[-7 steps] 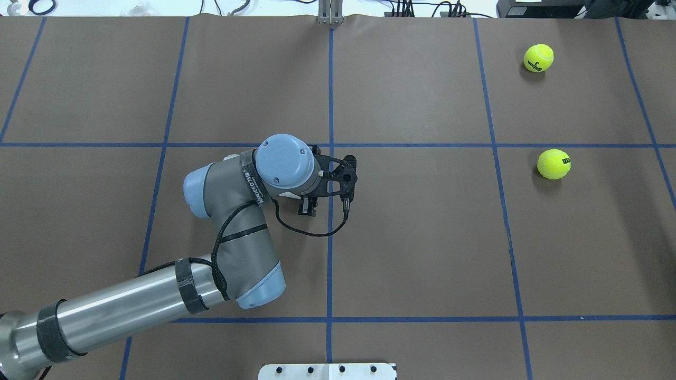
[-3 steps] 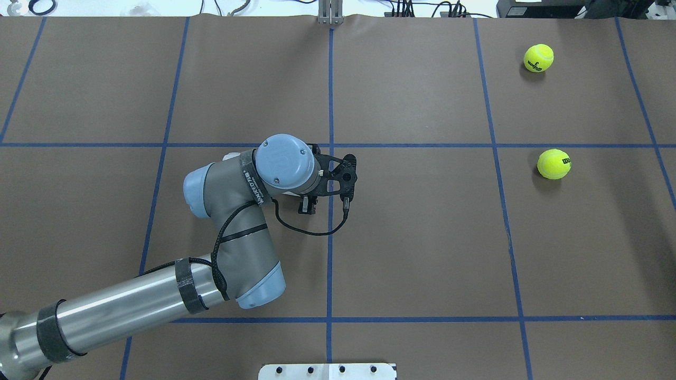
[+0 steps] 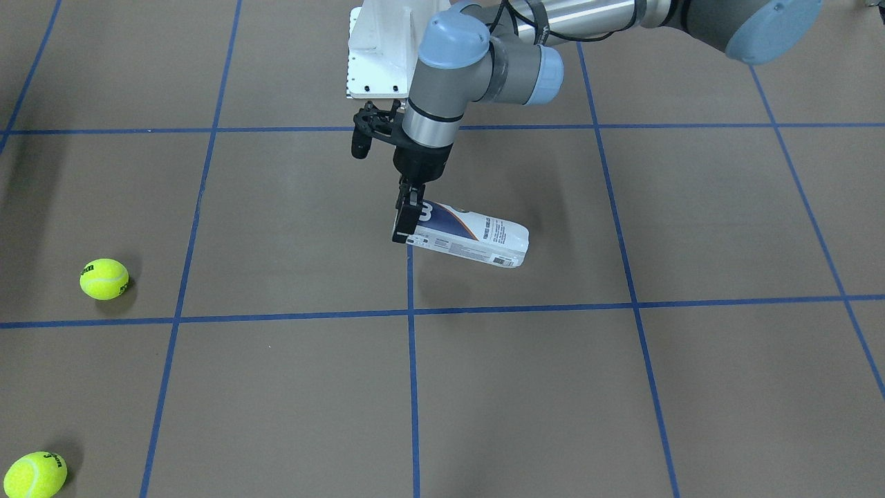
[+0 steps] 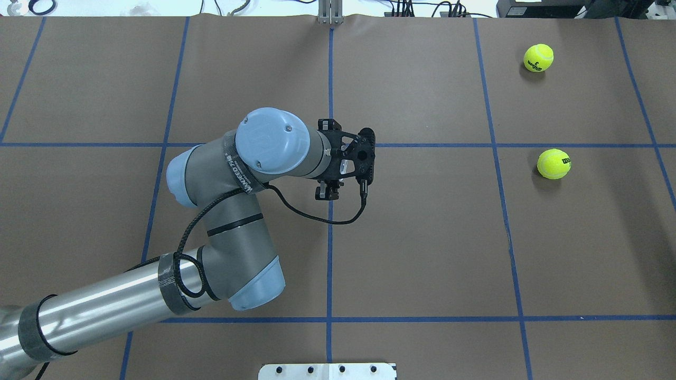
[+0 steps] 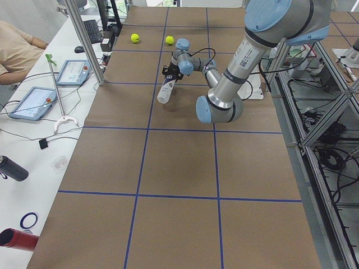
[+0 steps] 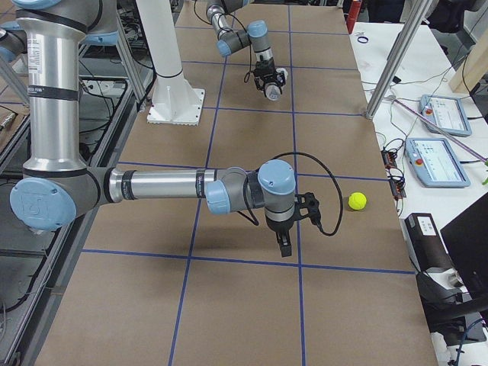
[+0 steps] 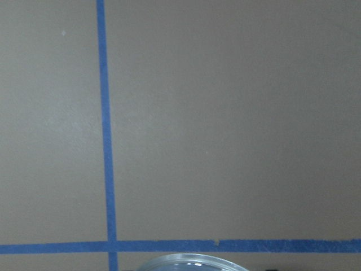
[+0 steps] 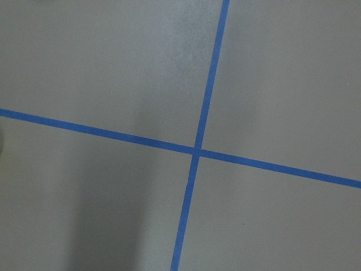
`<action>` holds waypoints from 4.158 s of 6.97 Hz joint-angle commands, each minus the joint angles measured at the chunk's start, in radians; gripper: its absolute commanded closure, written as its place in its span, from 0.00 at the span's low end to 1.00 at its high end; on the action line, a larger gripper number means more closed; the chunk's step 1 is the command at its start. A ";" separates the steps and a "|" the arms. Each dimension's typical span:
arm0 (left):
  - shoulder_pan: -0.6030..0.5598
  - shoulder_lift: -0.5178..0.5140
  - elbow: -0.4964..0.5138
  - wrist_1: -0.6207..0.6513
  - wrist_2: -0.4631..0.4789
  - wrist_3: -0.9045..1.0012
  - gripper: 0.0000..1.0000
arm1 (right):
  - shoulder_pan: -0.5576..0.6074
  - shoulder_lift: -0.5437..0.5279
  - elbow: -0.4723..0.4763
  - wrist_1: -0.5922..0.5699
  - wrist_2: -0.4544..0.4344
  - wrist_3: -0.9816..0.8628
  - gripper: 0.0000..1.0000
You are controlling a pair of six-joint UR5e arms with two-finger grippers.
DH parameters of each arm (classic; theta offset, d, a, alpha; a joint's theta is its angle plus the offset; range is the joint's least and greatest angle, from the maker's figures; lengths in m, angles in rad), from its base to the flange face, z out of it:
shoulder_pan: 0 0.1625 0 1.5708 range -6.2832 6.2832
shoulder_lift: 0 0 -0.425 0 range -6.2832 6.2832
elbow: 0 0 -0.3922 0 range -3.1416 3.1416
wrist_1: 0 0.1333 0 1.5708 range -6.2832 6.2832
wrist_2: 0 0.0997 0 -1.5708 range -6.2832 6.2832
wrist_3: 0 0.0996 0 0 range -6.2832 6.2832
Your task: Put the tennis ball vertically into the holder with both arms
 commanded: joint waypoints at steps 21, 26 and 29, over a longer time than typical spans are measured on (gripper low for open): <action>-0.007 -0.004 0.644 -1.704 0.282 -0.836 0.21 | 0.000 0.006 0.008 0.000 0.036 0.002 0.00; 0.010 -0.003 0.656 -1.704 0.282 -0.827 0.21 | -0.003 0.023 0.031 0.002 0.075 0.177 0.00; 0.017 -0.004 0.655 -1.707 0.282 -0.827 0.20 | -0.141 0.055 0.126 0.002 0.087 0.476 0.00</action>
